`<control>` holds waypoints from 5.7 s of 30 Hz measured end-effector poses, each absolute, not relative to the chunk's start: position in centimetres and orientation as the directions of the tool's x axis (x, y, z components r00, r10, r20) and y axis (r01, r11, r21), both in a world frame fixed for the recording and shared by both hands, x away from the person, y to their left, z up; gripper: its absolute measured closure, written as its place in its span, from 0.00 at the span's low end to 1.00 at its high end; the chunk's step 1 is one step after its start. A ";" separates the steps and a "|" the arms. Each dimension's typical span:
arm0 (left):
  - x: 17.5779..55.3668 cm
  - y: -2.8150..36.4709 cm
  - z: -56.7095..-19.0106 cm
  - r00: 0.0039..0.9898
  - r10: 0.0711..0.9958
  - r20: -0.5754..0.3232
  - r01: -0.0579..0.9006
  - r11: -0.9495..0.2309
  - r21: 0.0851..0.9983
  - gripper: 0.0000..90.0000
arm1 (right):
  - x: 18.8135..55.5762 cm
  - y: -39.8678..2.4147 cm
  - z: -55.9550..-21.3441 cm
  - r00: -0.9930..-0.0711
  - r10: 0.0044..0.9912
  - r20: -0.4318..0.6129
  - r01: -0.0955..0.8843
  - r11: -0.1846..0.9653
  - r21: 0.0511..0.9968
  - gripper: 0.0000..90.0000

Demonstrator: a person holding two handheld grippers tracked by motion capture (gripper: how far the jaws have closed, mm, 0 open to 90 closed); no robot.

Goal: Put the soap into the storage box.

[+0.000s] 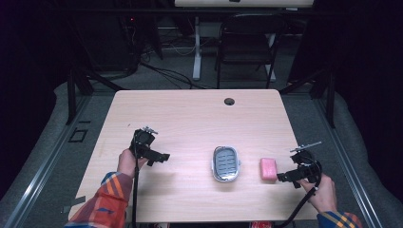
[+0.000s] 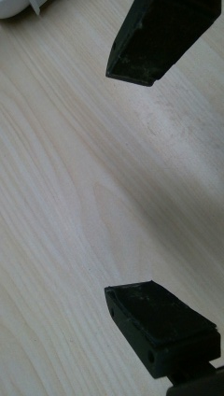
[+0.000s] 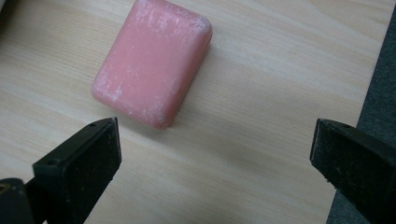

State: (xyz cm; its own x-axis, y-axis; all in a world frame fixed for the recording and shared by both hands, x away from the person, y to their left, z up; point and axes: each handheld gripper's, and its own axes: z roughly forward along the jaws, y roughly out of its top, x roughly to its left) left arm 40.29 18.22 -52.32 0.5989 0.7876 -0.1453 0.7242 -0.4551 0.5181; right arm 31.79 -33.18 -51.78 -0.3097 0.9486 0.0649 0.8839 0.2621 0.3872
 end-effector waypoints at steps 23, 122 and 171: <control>40.2 18.4 -52.3 0.596 0.789 -0.150 0.726 -0.450 0.520 0.00 | 31.9 -32.3 -51.4 -0.325 0.943 0.072 0.880 0.274 0.388 0.02; 40.3 18.4 -52.4 0.605 0.780 -0.161 0.726 -0.458 0.513 0.00 | 37.8 -26.9 -53.9 -0.266 0.963 0.041 0.951 0.256 0.173 0.37; 40.3 18.1 -52.5 0.612 0.775 -0.160 0.723 -0.466 0.510 0.00 | 38.4 -27.3 -52.1 -0.348 0.937 0.041 0.932 0.340 0.124 0.41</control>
